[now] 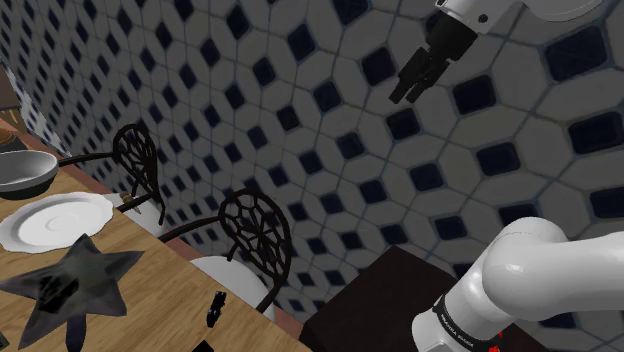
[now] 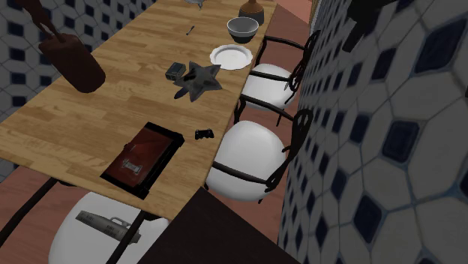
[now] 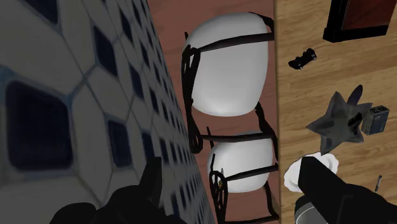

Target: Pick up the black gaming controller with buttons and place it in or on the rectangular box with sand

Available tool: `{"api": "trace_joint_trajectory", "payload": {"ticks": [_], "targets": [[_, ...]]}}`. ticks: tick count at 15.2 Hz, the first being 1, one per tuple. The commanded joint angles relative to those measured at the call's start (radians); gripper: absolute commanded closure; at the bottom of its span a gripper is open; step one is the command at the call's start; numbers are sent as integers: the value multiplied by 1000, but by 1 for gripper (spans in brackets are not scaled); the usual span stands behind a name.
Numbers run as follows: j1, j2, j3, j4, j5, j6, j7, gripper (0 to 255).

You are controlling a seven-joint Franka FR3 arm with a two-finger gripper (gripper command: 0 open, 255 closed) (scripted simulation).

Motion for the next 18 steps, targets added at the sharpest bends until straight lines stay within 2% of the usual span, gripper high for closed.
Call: {"api": "trace_joint_trajectory", "payload": {"ticks": [1,10,18], "targets": [[0,0,0,0,0,0,0,0],[24,21,162,-211,75,215,167,0],[49,146,323,-316,143,432,322,0]]}}
